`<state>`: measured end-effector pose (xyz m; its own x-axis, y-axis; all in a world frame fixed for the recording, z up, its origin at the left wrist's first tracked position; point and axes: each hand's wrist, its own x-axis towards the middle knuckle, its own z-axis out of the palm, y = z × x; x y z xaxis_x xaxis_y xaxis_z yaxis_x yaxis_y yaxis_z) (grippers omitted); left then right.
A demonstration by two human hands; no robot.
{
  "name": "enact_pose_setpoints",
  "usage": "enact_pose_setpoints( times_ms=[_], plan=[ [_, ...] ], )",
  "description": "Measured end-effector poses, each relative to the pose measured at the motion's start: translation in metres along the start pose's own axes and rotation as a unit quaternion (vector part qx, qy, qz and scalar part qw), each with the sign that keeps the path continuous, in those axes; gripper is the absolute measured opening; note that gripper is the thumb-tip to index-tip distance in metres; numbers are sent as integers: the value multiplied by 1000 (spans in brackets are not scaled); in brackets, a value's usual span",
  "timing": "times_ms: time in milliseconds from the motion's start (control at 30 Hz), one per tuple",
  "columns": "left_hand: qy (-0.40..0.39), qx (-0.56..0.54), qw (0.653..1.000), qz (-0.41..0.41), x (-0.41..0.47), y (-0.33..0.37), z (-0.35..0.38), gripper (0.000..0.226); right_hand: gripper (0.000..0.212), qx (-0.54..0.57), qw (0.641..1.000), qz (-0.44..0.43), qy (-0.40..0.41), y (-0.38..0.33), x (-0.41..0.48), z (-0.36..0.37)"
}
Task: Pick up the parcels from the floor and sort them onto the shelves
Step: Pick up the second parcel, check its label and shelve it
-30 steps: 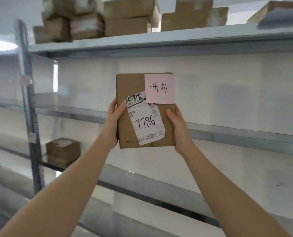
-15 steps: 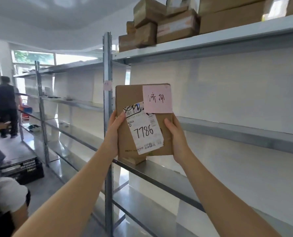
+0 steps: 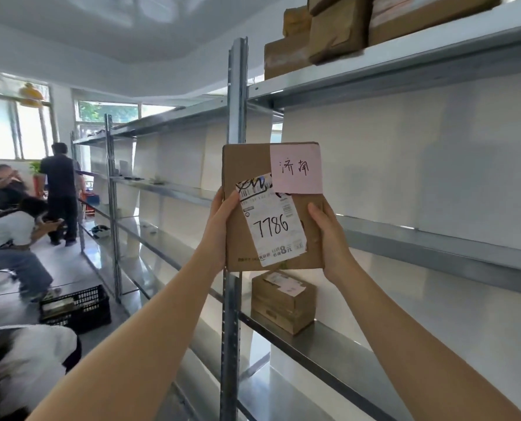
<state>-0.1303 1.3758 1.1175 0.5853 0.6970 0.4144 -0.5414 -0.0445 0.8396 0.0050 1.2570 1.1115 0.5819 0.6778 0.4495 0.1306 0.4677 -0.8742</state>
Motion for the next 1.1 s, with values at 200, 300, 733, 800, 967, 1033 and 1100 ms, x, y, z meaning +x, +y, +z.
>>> enact_pose_setpoints(
  times_ms=[200,300,733,800,967,1033,1100],
  plan=[
    [16,-19,1000,-18,114,-24,-6,57,42,-37,999,2,-29,12,119,-8],
    [33,-42,997,-53,162,-38,-6,66,32,-64,996,50,-37,16,168,-16],
    [111,288,946,102,308,-109,28,61,32,-358,895,265,-22,15,351,-57],
    [45,395,908,133,321,-116,20,49,37,-415,867,274,-38,29,368,-62],
    [-167,469,841,212,333,-116,-9,45,43,-570,798,193,-17,63,383,-67],
    [-197,456,826,265,339,-119,-13,62,36,-572,804,164,-15,64,385,-67],
    [-241,456,808,286,346,-125,-16,74,30,-589,797,134,-9,62,384,-68]
  ],
)
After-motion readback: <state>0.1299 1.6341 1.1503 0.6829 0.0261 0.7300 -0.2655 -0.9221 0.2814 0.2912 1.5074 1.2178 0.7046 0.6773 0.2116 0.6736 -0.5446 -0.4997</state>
